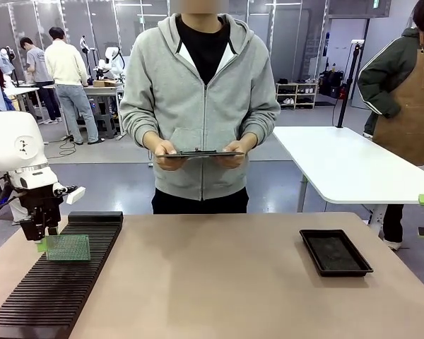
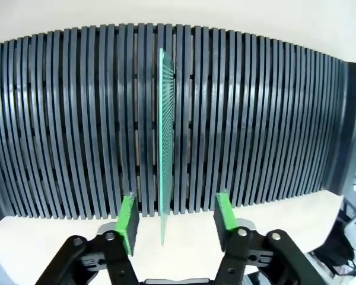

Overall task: Inspect the PCB.
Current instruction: Pick up the Blank PCB and present it to the human.

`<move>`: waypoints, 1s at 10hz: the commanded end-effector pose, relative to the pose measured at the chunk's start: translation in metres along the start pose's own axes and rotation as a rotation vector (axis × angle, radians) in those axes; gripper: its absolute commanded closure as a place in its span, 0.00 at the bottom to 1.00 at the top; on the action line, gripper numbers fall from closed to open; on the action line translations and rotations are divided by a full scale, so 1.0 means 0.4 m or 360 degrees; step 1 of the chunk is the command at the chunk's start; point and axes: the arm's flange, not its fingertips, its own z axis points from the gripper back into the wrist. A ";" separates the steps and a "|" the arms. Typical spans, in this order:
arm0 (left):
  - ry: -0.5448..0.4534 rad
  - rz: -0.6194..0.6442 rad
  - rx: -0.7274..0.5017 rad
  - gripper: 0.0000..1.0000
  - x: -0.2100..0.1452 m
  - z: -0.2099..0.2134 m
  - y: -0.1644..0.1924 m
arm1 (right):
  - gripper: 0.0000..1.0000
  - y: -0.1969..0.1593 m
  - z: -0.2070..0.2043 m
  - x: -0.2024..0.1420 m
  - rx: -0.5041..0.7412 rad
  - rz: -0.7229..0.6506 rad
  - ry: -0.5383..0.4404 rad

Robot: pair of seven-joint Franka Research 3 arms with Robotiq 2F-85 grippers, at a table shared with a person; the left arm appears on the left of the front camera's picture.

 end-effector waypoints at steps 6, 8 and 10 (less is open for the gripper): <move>0.0044 -0.0053 -0.0037 1.00 0.006 -0.005 -0.003 | 0.00 0.004 -0.005 -0.004 0.0025 -0.0005 -0.0020; 0.0023 -0.0018 -0.0012 1.00 0.002 0.002 -0.010 | 0.00 0.004 -0.005 -0.004 0.0025 -0.0005 -0.0020; 0.0009 0.0024 0.0041 1.00 0.015 0.037 -0.038 | 0.00 0.004 -0.005 -0.004 0.0025 -0.0005 -0.0020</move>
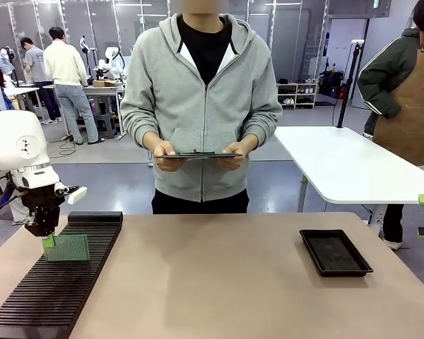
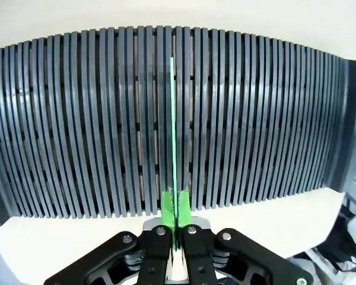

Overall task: Inspect the PCB.
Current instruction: Pick up the Blank PCB and present it to the human.

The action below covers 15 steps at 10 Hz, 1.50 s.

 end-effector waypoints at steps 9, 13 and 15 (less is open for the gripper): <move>-0.1308 0.1109 -0.0047 1.00 -0.035 0.198 -0.165 | 0.00 0.004 -0.005 -0.004 0.0025 -0.0005 -0.0019; -0.1407 0.1060 -0.0082 1.00 -0.006 0.093 -0.131 | 0.00 0.004 -0.005 -0.004 0.0025 -0.0005 -0.0019; -0.1556 0.1087 -0.0199 1.00 -0.025 0.114 -0.139 | 0.00 0.004 -0.005 -0.004 0.0025 -0.0005 -0.0019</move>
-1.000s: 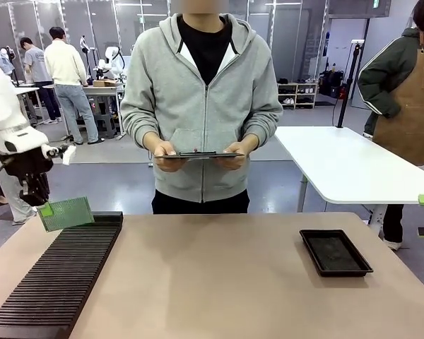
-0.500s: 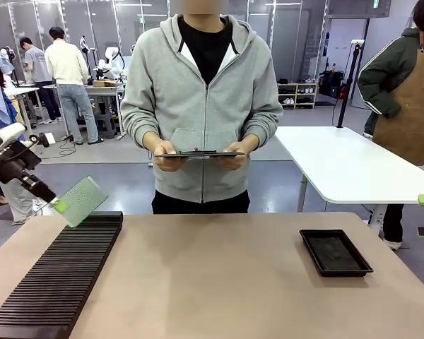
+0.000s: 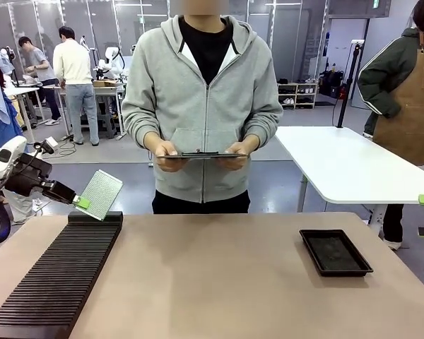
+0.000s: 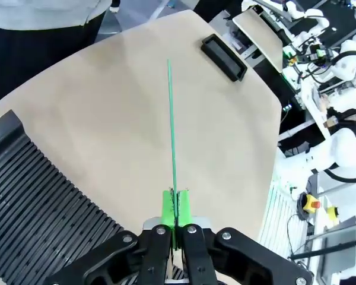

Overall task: Inspect the PCB.
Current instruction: Pick up the Blank PCB and present it to the human.

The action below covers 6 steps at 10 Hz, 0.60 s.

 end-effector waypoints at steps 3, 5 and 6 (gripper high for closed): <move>-0.0306 -0.0032 -0.0291 0.98 -0.006 -0.007 0.016 | 0.00 0.005 -0.005 -0.004 0.0025 -0.0002 -0.0019; -0.0499 0.0025 -0.0449 0.98 -0.025 -0.051 0.069 | 0.00 0.005 -0.005 -0.004 0.0025 -0.0002 -0.0019; -0.0621 0.0069 -0.0488 0.98 -0.043 -0.073 0.096 | 0.00 0.005 -0.005 -0.004 0.0025 -0.0002 -0.0019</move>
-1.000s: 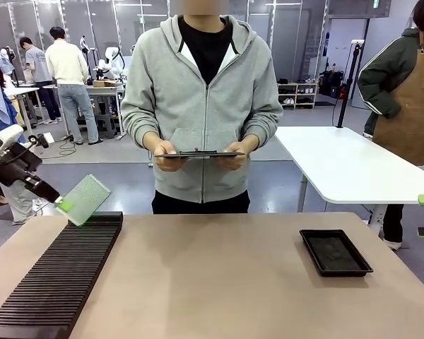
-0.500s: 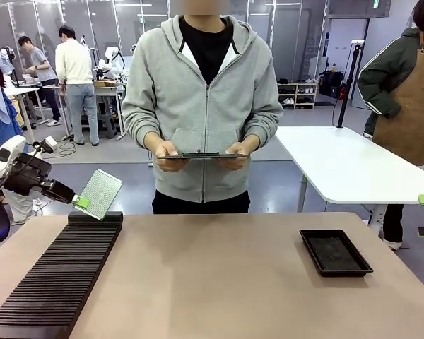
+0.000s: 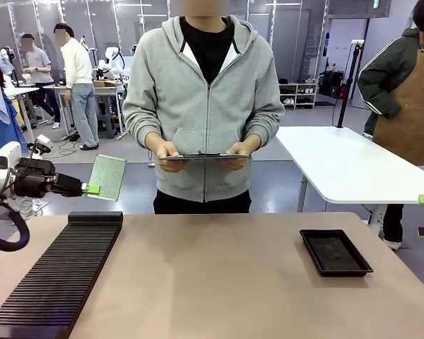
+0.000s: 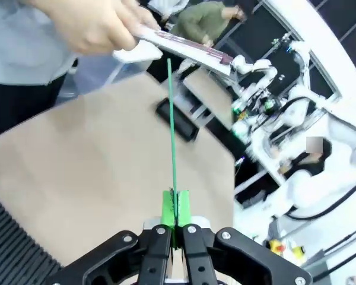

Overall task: Inspect the PCB.
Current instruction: Pick up the Blank PCB and present it to the human.

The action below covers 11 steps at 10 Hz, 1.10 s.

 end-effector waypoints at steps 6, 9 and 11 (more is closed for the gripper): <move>-0.0201 0.0654 -0.0656 0.98 -0.096 -0.158 0.098 | 0.00 0.006 -0.005 -0.004 0.0025 -0.0001 -0.0018; -0.0130 0.0965 -0.0553 0.98 -0.142 -0.171 0.104 | 0.00 0.006 -0.005 -0.004 0.0025 -0.0001 -0.0018; -0.0096 0.1004 -0.0391 0.98 -0.150 -0.164 0.109 | 0.00 0.006 -0.005 -0.004 0.0025 -0.0001 -0.0018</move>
